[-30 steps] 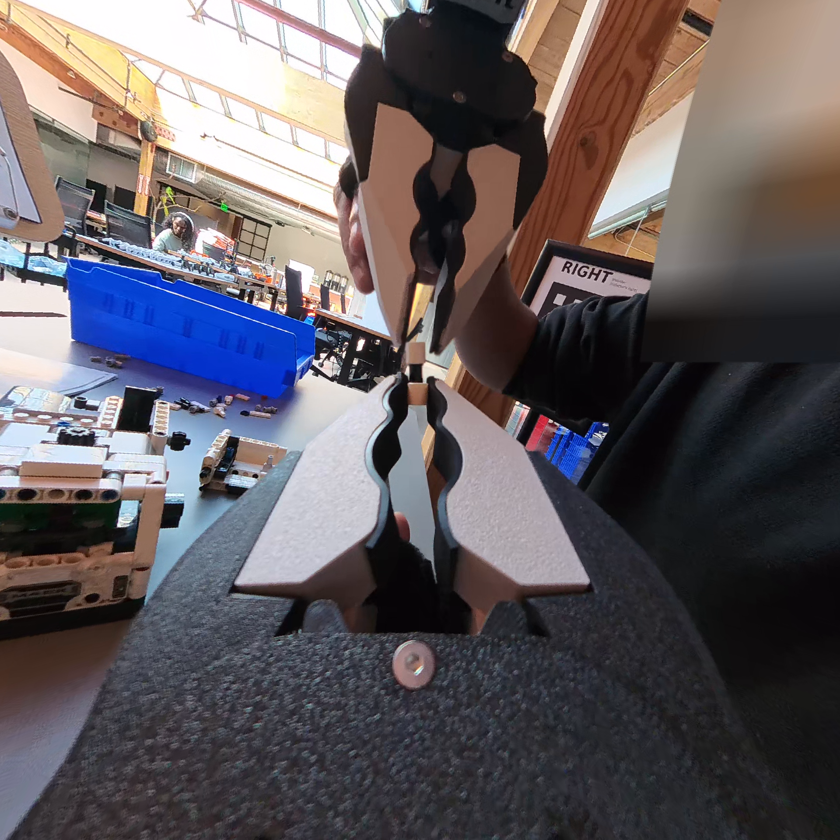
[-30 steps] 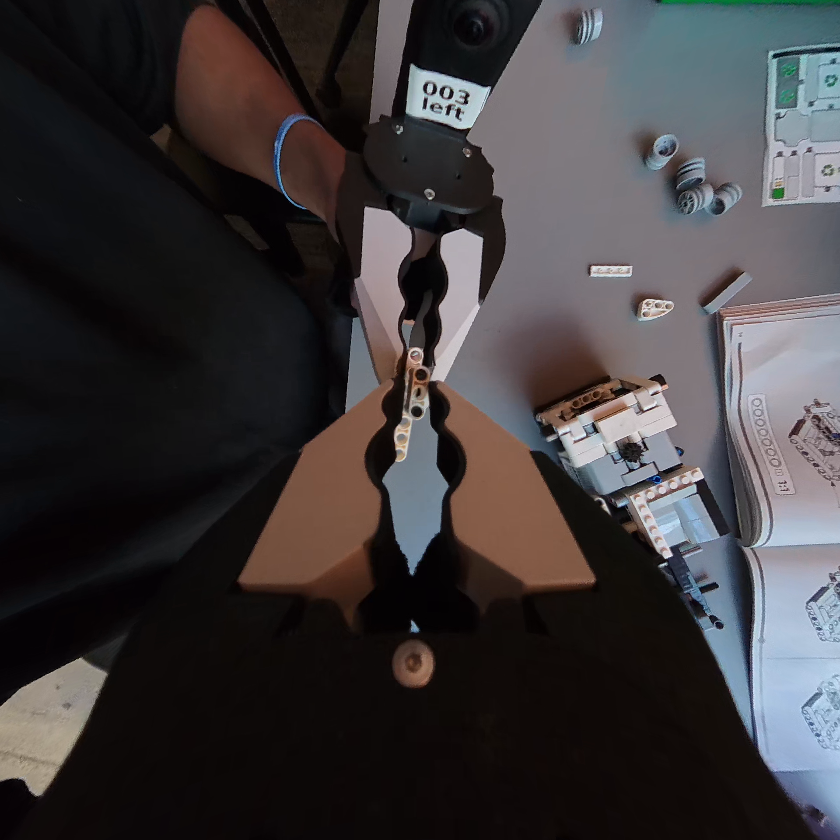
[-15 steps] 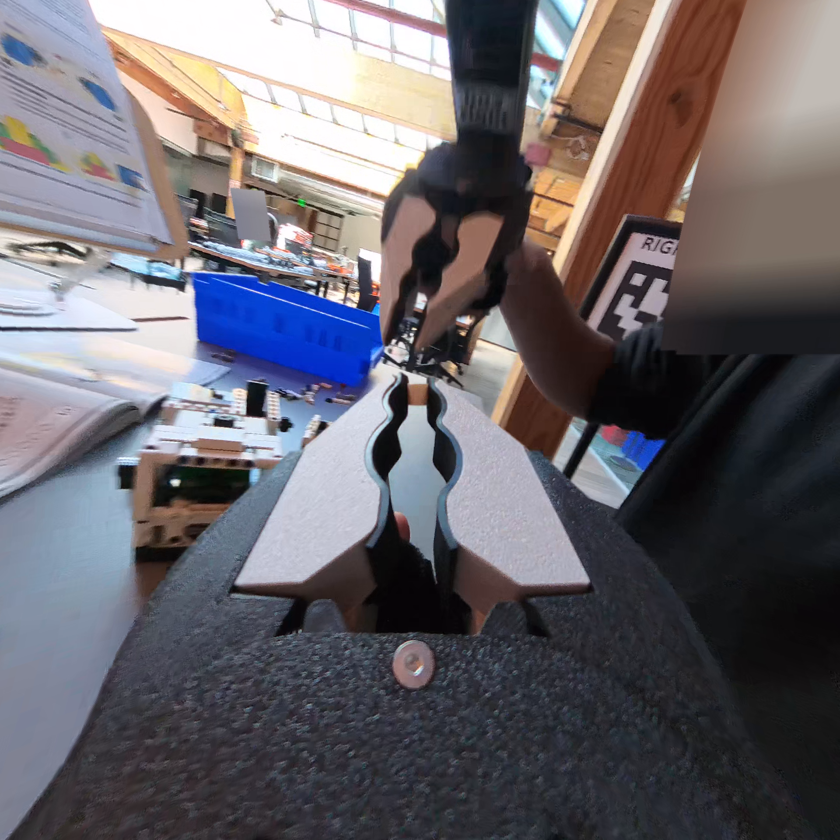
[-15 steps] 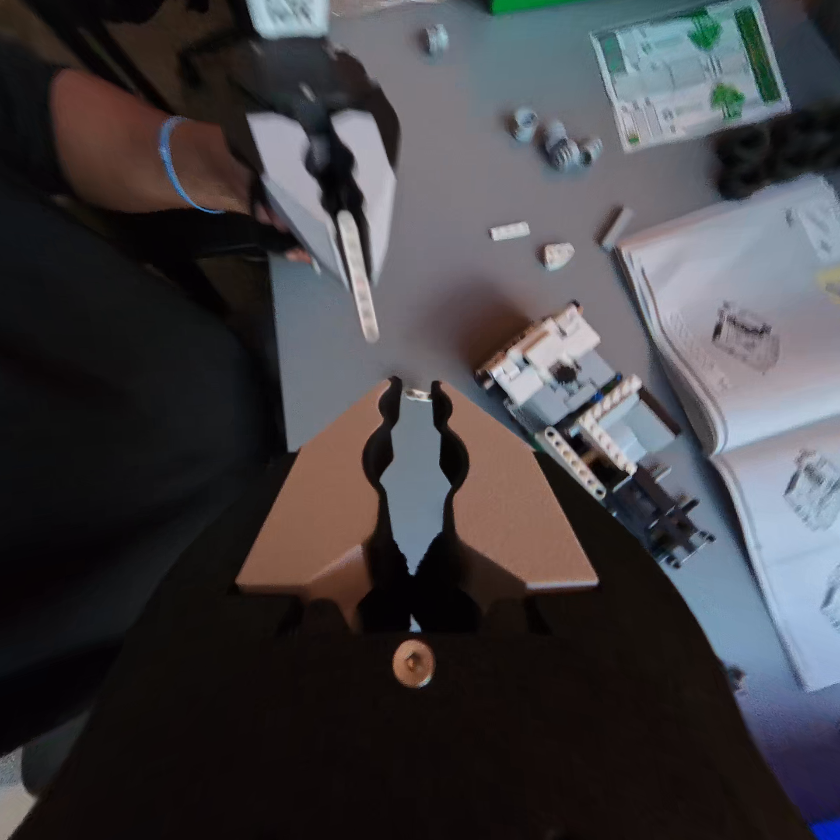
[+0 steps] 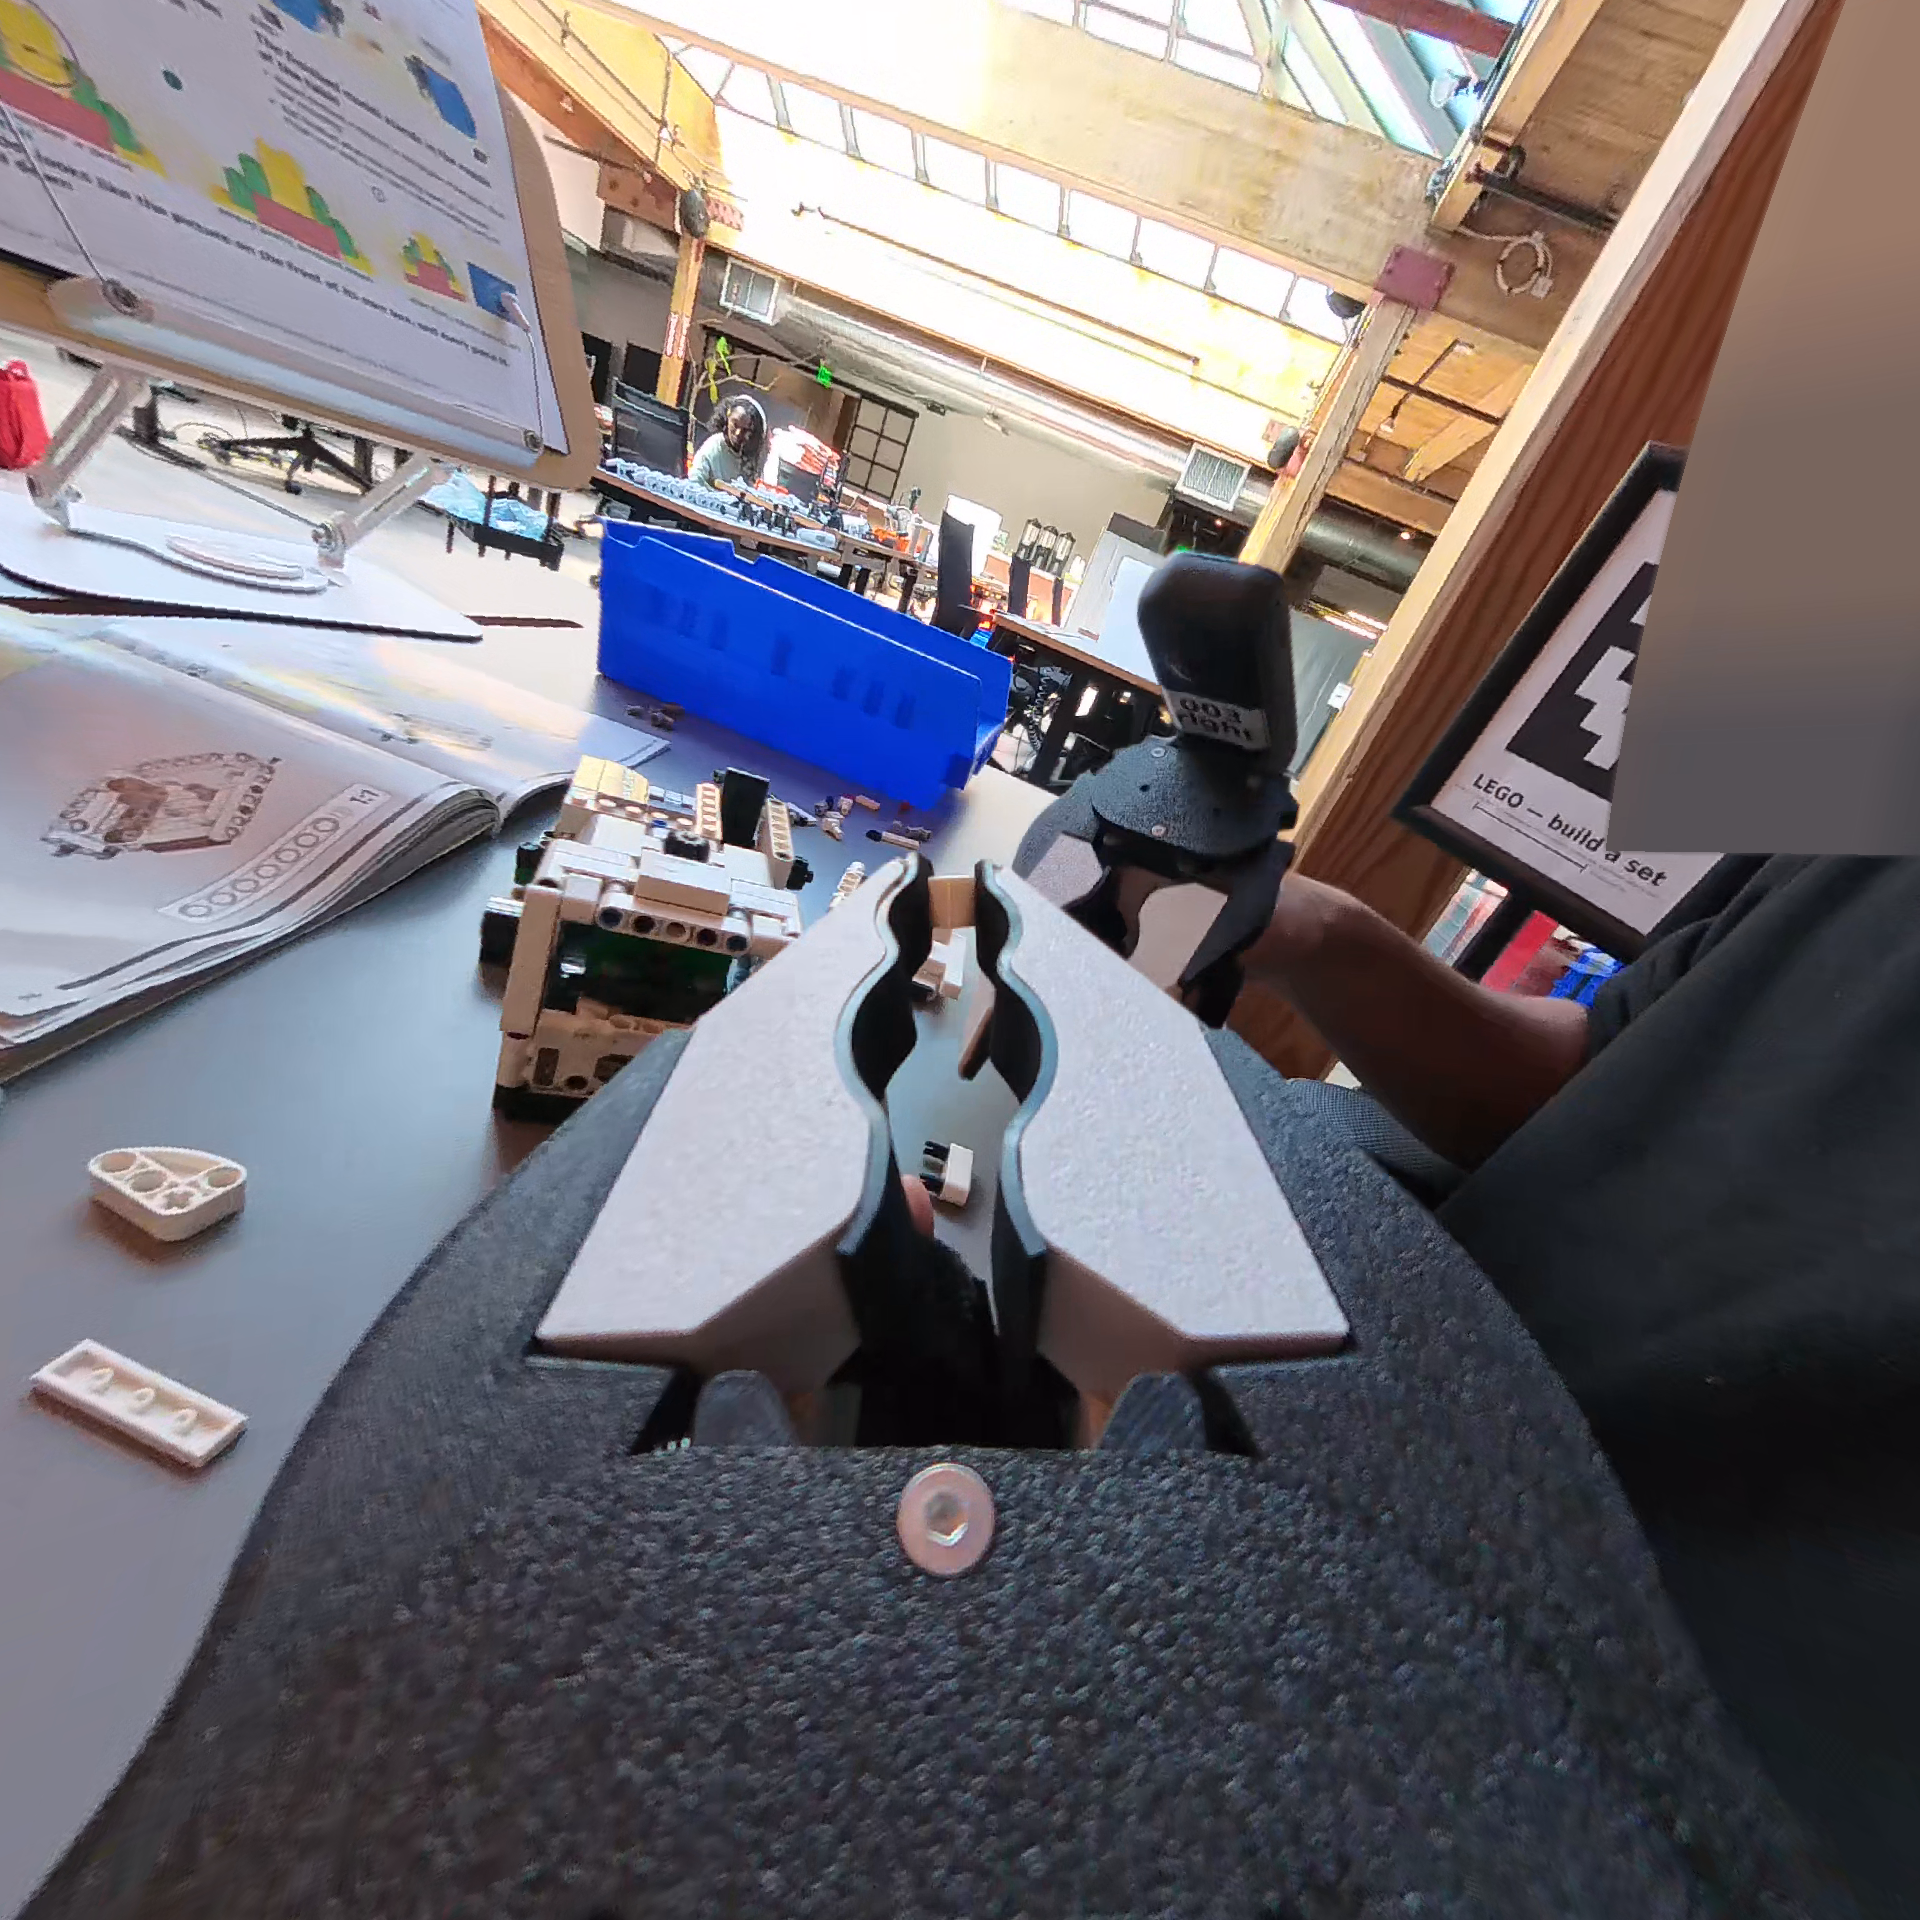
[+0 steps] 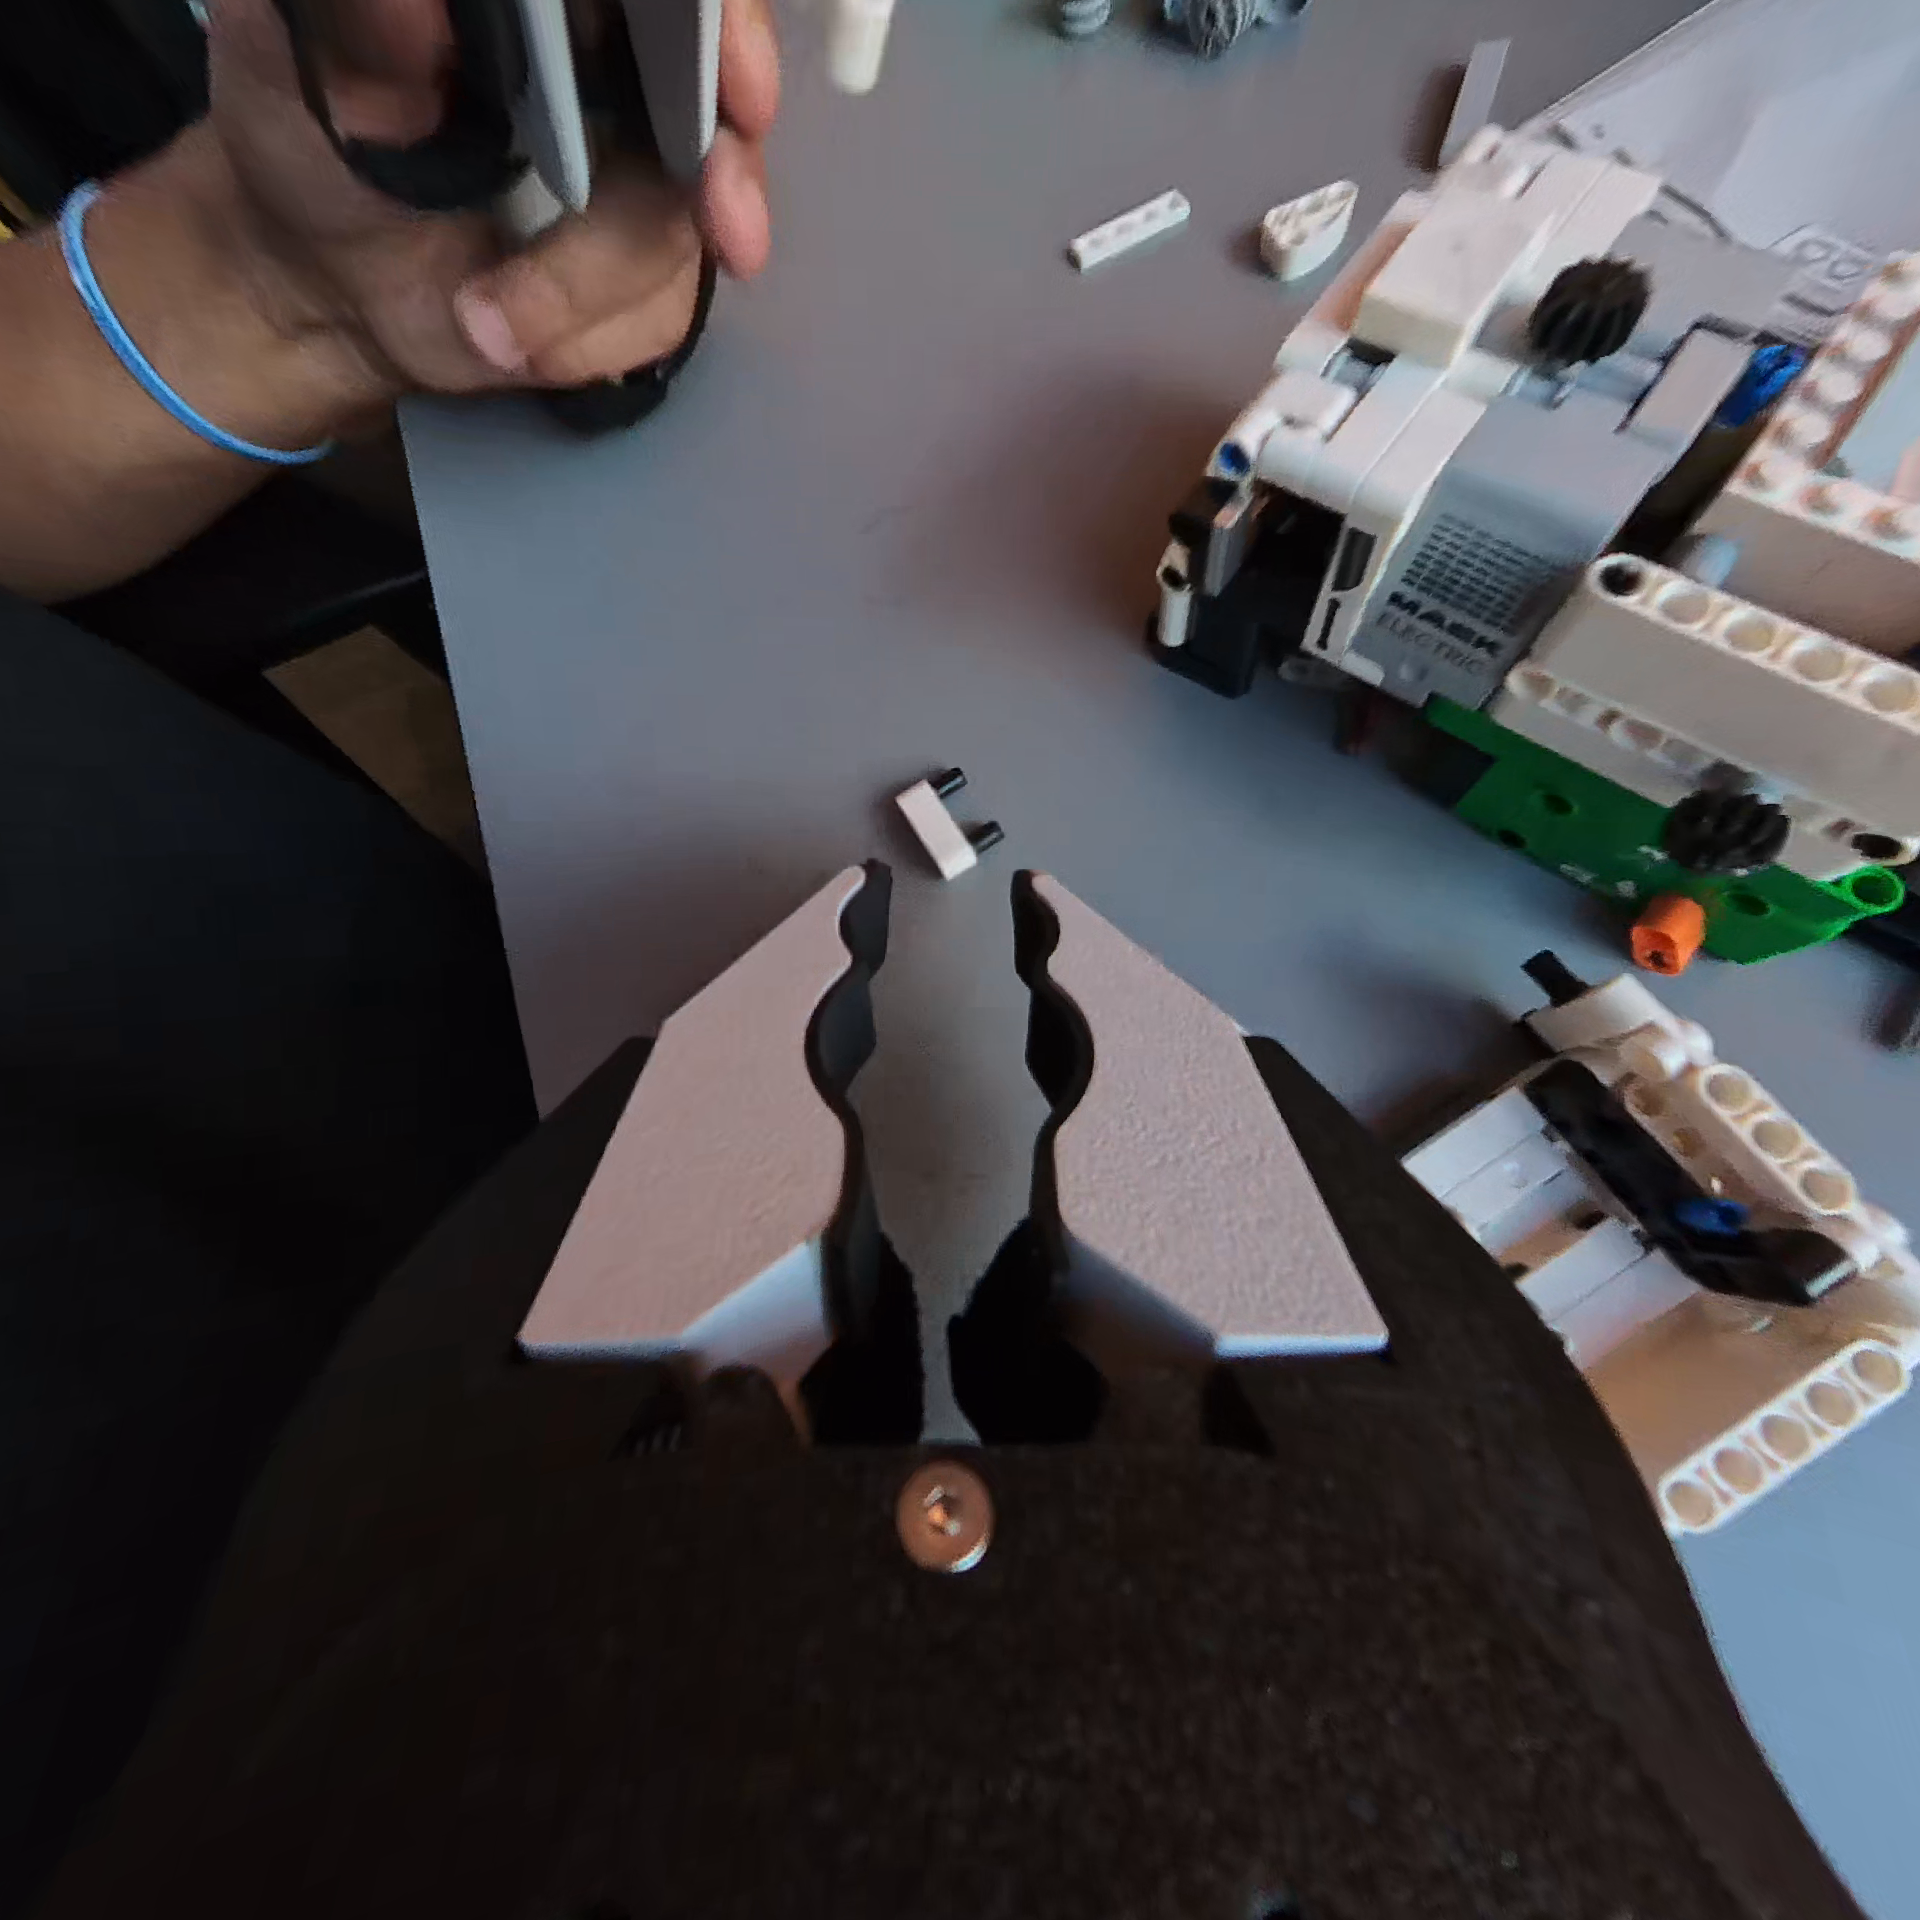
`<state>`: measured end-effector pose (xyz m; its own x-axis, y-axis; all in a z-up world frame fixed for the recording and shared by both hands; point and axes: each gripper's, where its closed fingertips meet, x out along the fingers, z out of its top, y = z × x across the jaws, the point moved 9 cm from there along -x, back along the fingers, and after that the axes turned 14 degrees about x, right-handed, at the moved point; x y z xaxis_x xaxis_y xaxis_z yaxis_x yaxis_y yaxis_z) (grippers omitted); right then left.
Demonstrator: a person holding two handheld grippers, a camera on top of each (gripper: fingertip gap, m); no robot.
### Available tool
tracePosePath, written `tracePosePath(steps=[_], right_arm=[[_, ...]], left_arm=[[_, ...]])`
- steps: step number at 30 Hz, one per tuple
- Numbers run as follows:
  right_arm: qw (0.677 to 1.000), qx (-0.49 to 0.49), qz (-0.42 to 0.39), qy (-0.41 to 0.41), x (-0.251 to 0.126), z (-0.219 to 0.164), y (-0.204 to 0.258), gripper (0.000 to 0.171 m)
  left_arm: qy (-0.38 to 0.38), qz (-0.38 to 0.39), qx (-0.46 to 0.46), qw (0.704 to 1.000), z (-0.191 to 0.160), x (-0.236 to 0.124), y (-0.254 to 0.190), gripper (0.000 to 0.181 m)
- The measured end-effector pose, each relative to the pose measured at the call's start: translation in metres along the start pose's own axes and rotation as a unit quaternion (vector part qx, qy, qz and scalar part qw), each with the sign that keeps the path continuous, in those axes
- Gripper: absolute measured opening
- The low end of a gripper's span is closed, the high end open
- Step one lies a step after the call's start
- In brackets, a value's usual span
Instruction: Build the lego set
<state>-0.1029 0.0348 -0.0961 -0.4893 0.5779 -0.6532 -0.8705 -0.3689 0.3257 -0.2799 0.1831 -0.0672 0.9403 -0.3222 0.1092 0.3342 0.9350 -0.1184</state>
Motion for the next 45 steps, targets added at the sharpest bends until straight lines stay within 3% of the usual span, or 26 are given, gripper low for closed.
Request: tracePosePath(steps=[9, 16, 18, 22, 25, 26, 28, 30, 31, 36, 41, 45], right_arm=[[0.996, -0.077, -0.054, 0.006, 0.025, -0.001, 0.021, 0.022], [0.986, -0.144, -0.049, 0.067, 0.031, 0.003, 0.015, 0.020], [0.985, -0.152, -0.036, 0.079, 0.030, 0.004, 0.012, 0.007], [0.989, -0.107, 0.006, 0.104, 0.026, 0.009, 0.007, 0.007], [0.992, 0.002, 0.127, 0.003, 0.001, 0.027, 0.013, 0.007], [0.979, 0.048, 0.192, -0.043, -0.011, 0.034, 0.016, 0.007], [0.925, 0.136, 0.336, -0.111, -0.030, 0.044, 0.022, 0.007], [0.884, 0.186, 0.423, -0.078, -0.031, 0.043, 0.026, 0.007], [0.877, 0.188, 0.436, -0.071, -0.029, 0.044, 0.029, 0.007], [0.920, 0.090, 0.382, 0.013, -0.026, 0.047, 0.049, 0.007], [0.931, 0.021, 0.364, 0.017, -0.036, 0.058, 0.062, 0.007], [0.967, -0.042, 0.249, -0.020, -0.039, 0.058, 0.058, 0.007]], left_arm=[[0.012, -0.014, 0.013, 1.000, -0.001, 0.006, -0.007, 0.006], [0.014, -0.024, 0.024, 0.999, -0.001, 0.007, -0.010, 0.006], [0.016, -0.026, 0.029, 0.999, -0.001, 0.008, -0.011, 0.006], [0.014, -0.029, 0.059, 0.998, -0.001, 0.008, -0.017, 0.006], [-0.007, -0.024, 0.114, 0.993, 0.001, 0.007, -0.024, 0.007], [-0.014, -0.027, 0.135, 0.990, 0.001, 0.007, -0.027, 0.006], [-0.021, -0.040, 0.177, 0.983, 0.000, 0.009, -0.037, 0.006], [-0.015, -0.069, 0.212, 0.975, -0.004, 0.012, -0.047, 0.006], [-0.008, -0.084, 0.218, 0.972, -0.005, 0.014, -0.051, 0.007], [-0.001, -0.144, 0.237, 0.961, -0.010, 0.021, -0.068, 0.007], [-0.008, -0.160, 0.248, 0.955, -0.012, 0.025, -0.077, 0.007], [-0.003, -0.131, 0.237, 0.963, -0.011, 0.027, -0.074, 0.007]])
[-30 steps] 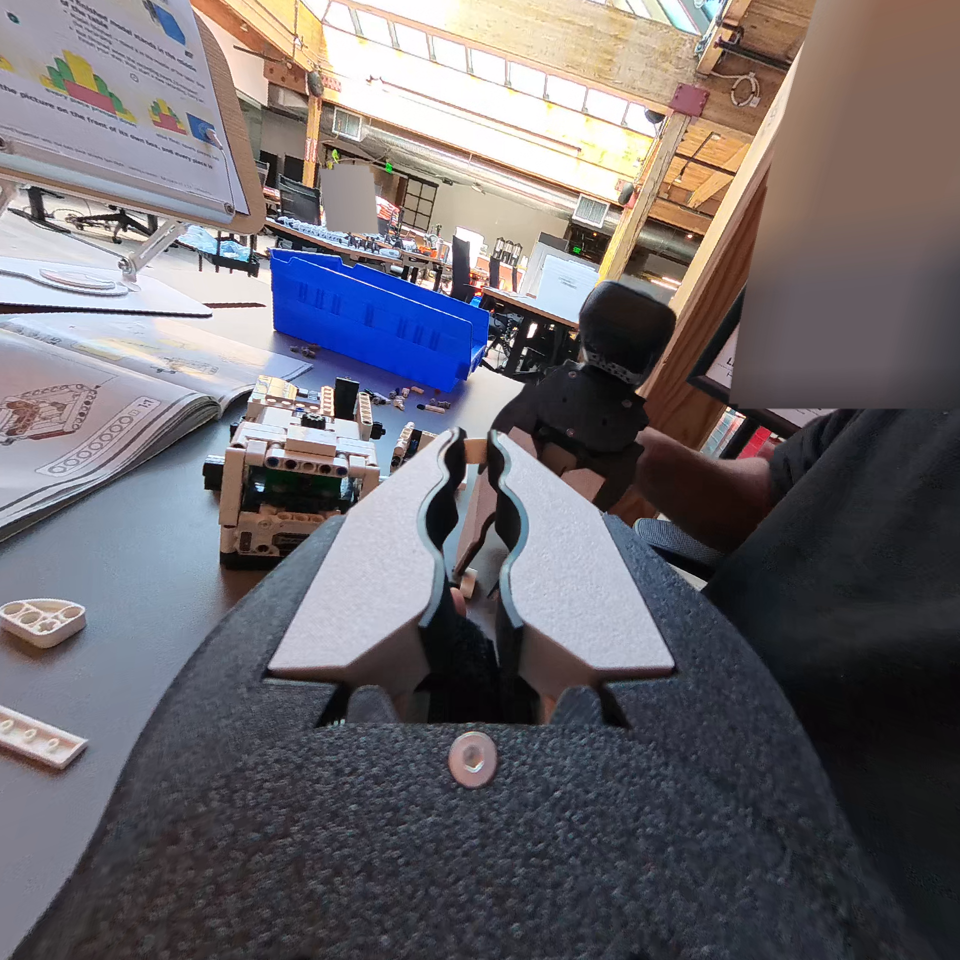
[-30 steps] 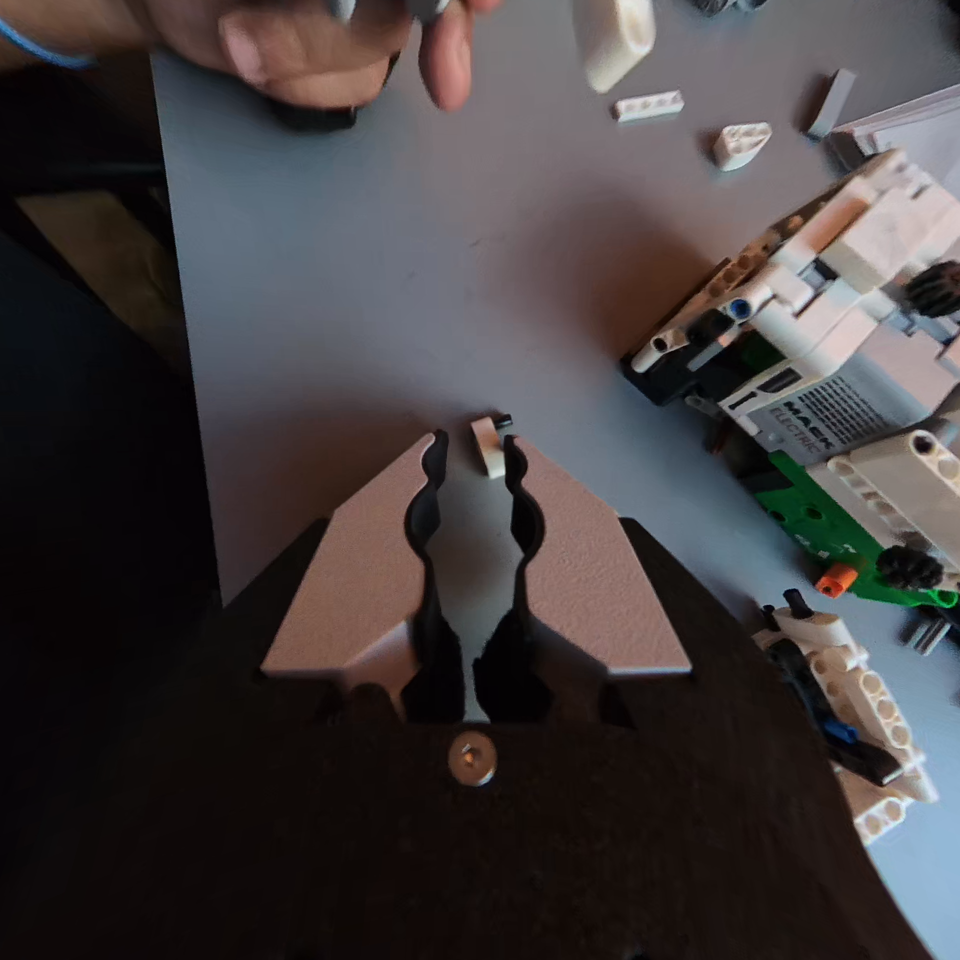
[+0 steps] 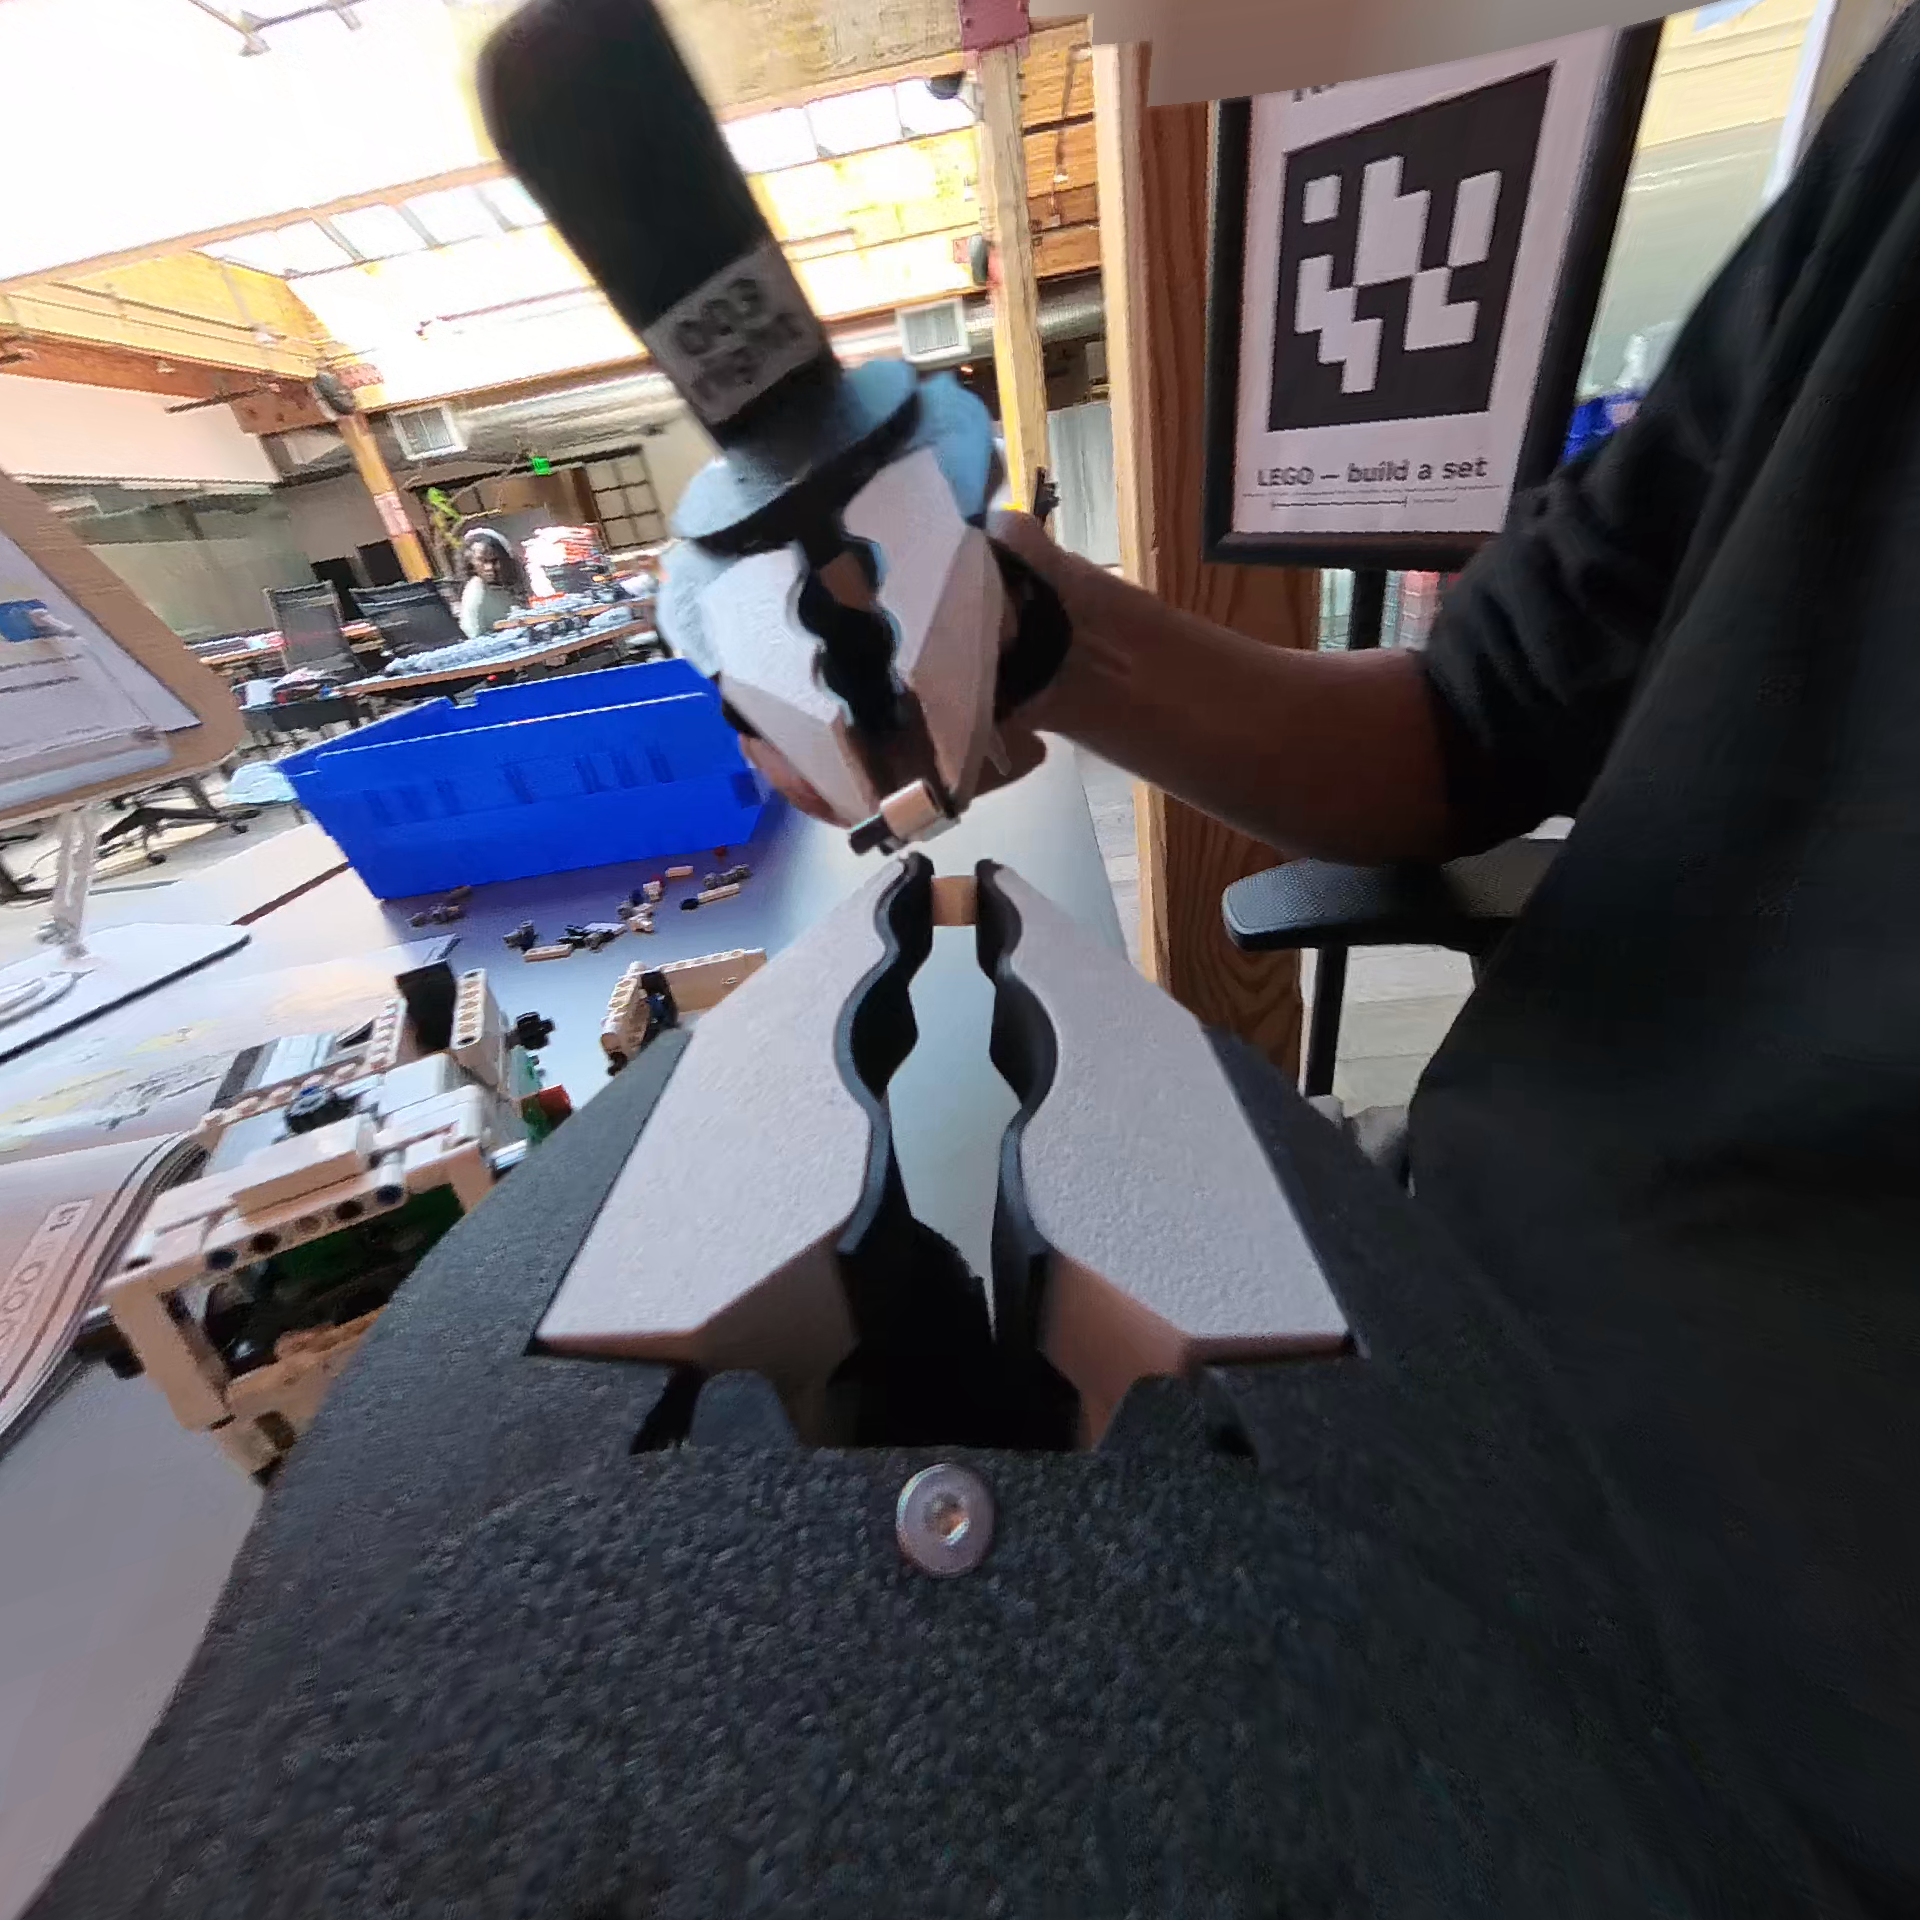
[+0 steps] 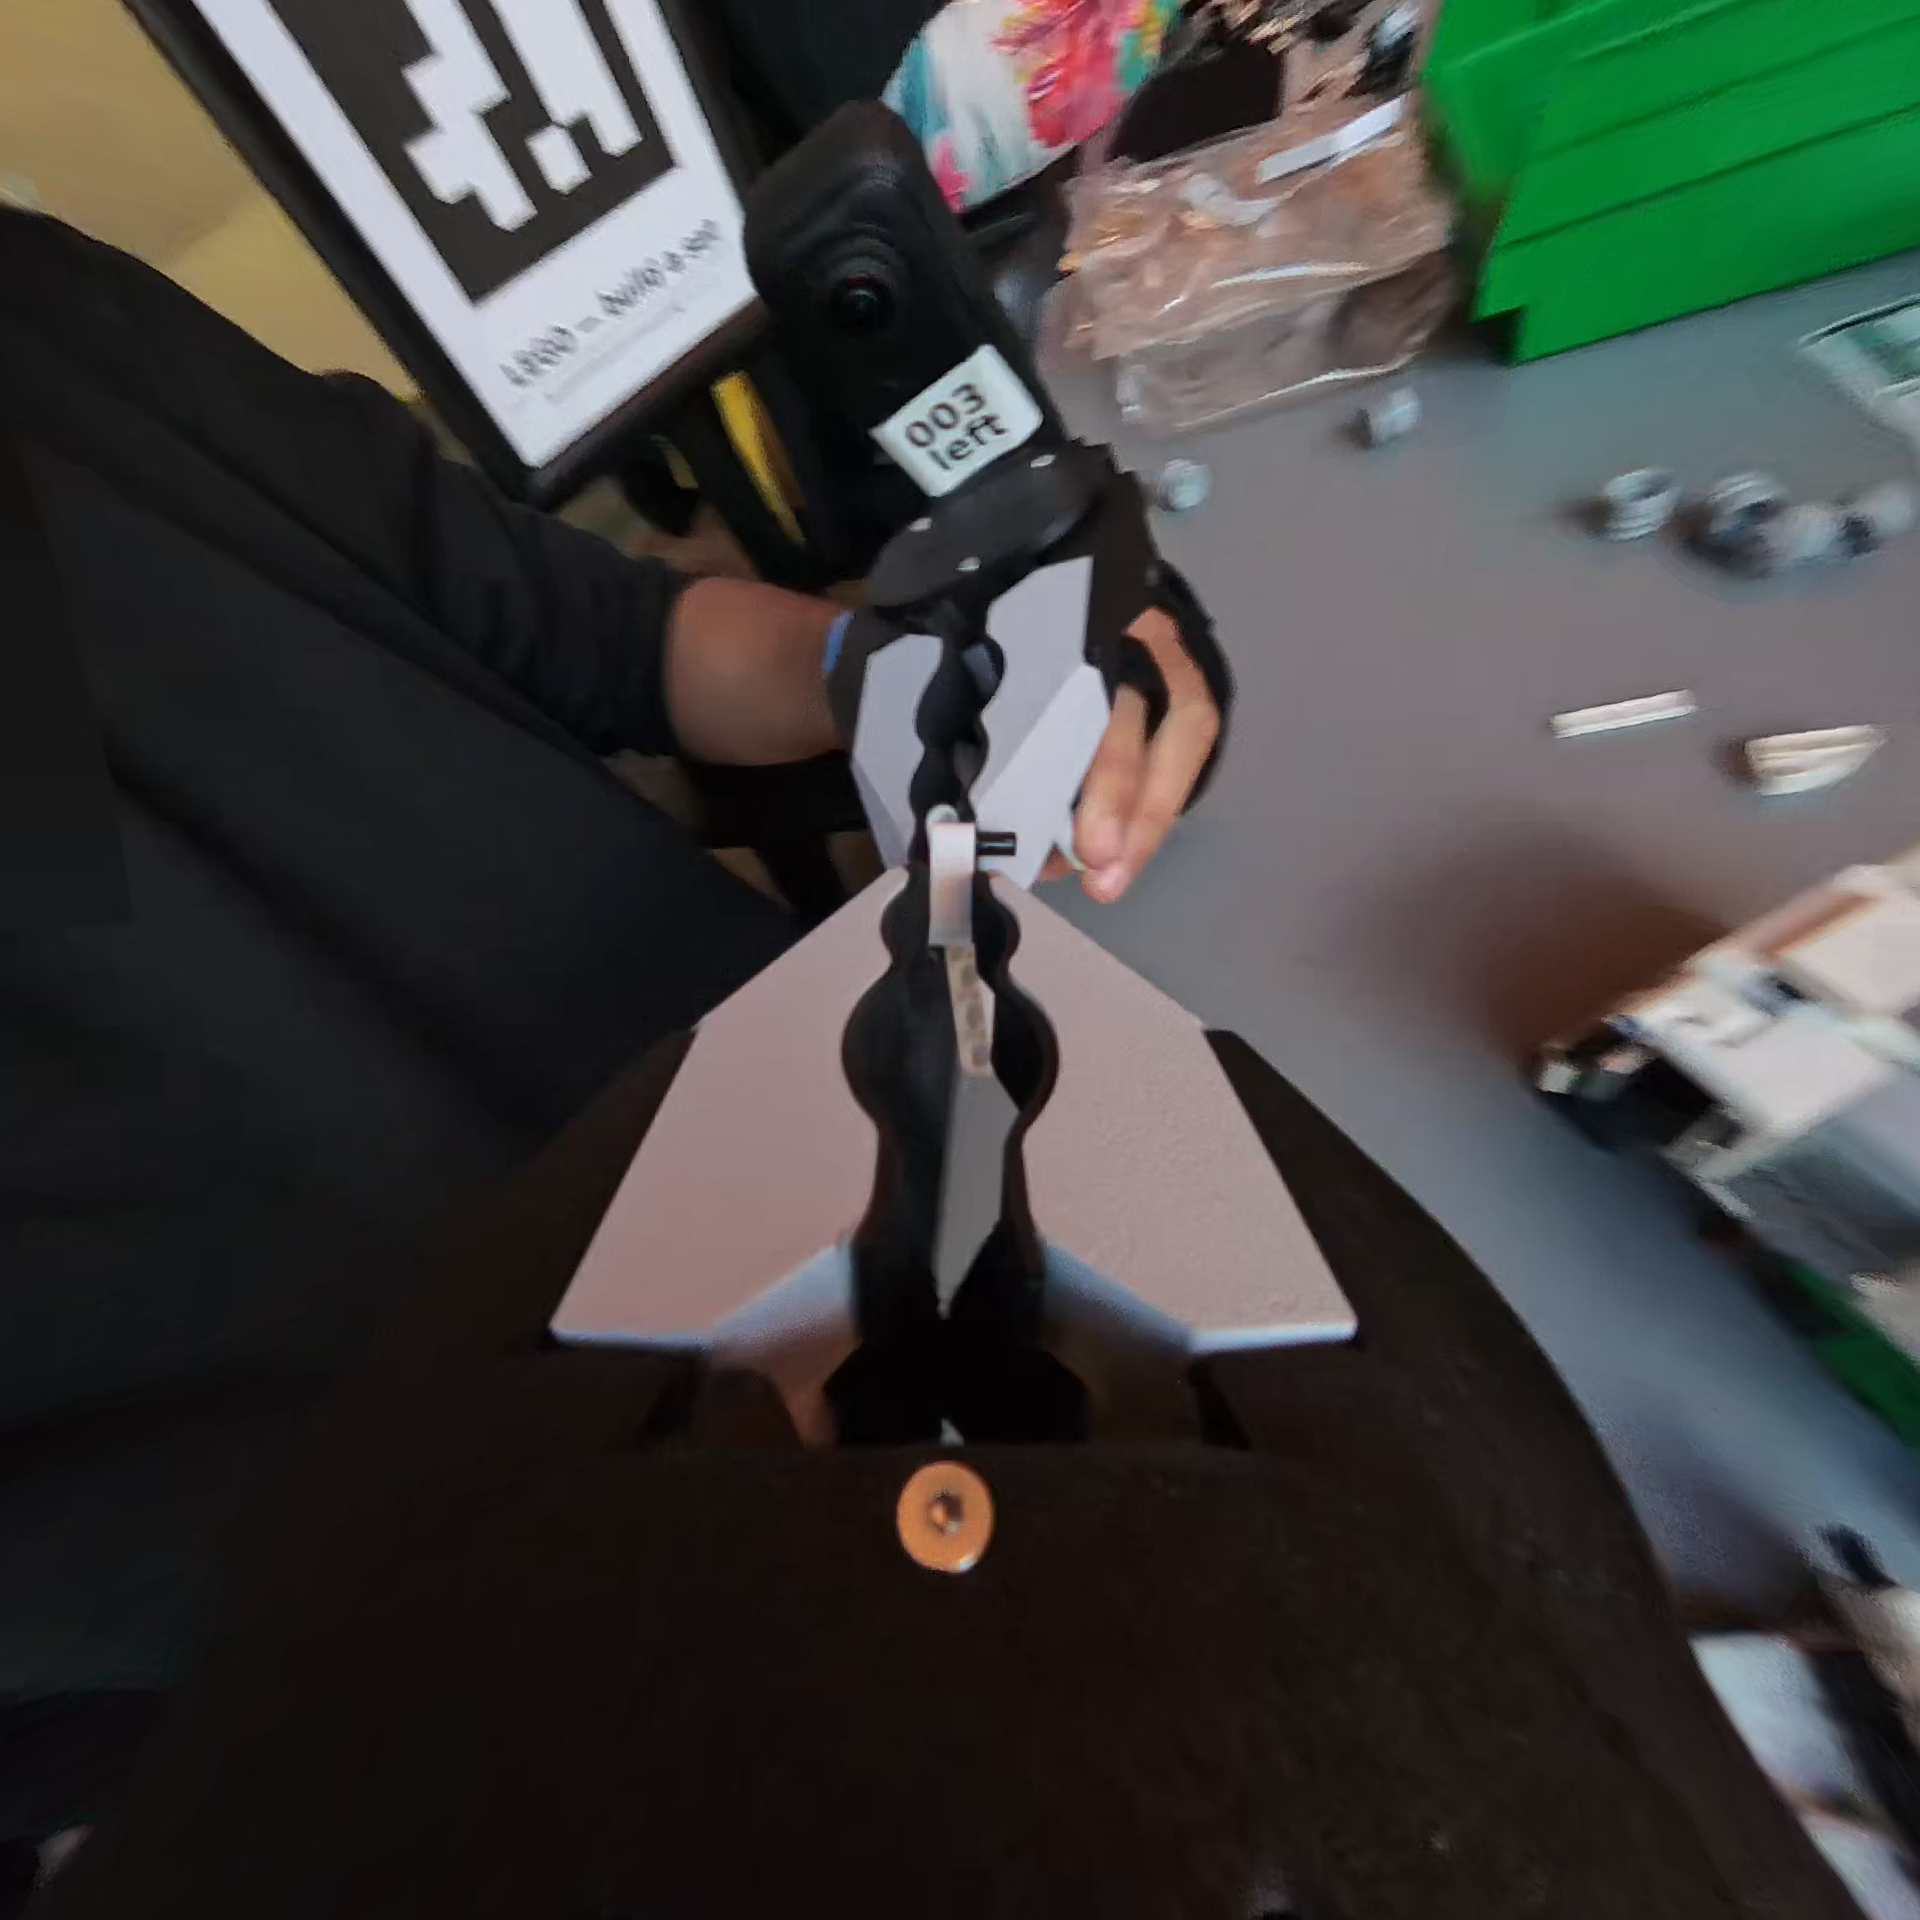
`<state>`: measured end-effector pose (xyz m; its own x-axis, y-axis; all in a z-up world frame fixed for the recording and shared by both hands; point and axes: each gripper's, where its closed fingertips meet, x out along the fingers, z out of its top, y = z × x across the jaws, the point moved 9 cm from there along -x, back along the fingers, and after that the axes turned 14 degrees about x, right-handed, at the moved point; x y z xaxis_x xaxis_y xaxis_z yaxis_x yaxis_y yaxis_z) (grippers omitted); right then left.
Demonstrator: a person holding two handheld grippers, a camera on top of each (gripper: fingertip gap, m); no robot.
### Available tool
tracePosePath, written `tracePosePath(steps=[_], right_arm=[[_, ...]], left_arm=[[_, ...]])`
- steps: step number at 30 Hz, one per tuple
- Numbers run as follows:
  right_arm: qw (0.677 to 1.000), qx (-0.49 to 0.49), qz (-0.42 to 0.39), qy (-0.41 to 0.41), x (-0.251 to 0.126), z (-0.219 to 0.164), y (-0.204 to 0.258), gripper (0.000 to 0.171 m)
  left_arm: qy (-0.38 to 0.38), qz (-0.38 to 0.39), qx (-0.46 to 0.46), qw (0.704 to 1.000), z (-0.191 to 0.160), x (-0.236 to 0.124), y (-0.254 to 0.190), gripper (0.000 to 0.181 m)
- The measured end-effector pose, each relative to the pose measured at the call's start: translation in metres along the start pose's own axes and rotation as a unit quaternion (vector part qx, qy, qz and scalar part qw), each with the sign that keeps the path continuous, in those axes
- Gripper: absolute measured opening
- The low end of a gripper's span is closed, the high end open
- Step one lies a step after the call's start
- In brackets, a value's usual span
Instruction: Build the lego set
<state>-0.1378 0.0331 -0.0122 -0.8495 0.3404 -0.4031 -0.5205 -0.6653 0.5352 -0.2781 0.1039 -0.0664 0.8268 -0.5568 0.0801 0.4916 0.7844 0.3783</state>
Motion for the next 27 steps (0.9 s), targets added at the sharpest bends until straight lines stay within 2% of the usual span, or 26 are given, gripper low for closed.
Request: tracePosePath(steps=[2, 4, 6, 8, 11, 16, 17, 20, 24, 27], right_arm=[[0.997, -0.033, -0.065, -0.006, -0.013, -0.007, -0.002, 0.007], [0.986, -0.032, -0.144, 0.079, -0.021, -0.031, -0.015, 0.007], [0.962, -0.043, -0.212, 0.167, -0.019, -0.063, -0.032, 0.007], [0.956, -0.042, -0.220, 0.188, -0.010, -0.081, -0.043, 0.007], [0.959, -0.024, -0.209, 0.188, -0.004, -0.088, -0.053, 0.007], [0.968, -0.010, -0.199, 0.152, -0.010, -0.090, -0.060, 0.007], [0.969, -0.016, -0.201, 0.145, -0.010, -0.090, -0.060, 0.012], [0.983, -0.016, -0.162, 0.087, -0.016, -0.084, -0.051, 0.028], [0.997, 0.026, -0.009, -0.076, -0.031, -0.064, -0.028, 0.028], [0.988, 0.079, 0.072, -0.108, -0.031, -0.062, -0.027, 0.027]], left_arm=[[0.016, 0.021, -0.013, 1.000, -0.002, -0.003, 0.006, 0.007], [0.072, 0.027, -0.010, 0.997, -0.007, -0.006, 0.009, 0.007], [0.089, 0.024, -0.004, 0.996, -0.009, -0.005, 0.009, 0.007], [0.088, 0.026, -0.004, 0.996, -0.009, -0.002, 0.010, 0.007], [0.081, 0.021, -0.007, 0.996, -0.011, 0.003, 0.012, 0.007], [0.068, 0.018, -0.004, 0.998, -0.011, 0.007, 0.014, 0.007], [0.068, 0.015, -0.002, 0.998, -0.011, 0.010, 0.014, 0.007], [0.060, 0.004, 0.018, 0.998, -0.011, 0.018, 0.010, 0.007], [0.054, -0.015, 0.053, 0.997, -0.009, 0.029, 0.000, 0.007], [0.027, -0.020, 0.062, 0.998, -0.007, 0.030, -0.004, 0.007]])
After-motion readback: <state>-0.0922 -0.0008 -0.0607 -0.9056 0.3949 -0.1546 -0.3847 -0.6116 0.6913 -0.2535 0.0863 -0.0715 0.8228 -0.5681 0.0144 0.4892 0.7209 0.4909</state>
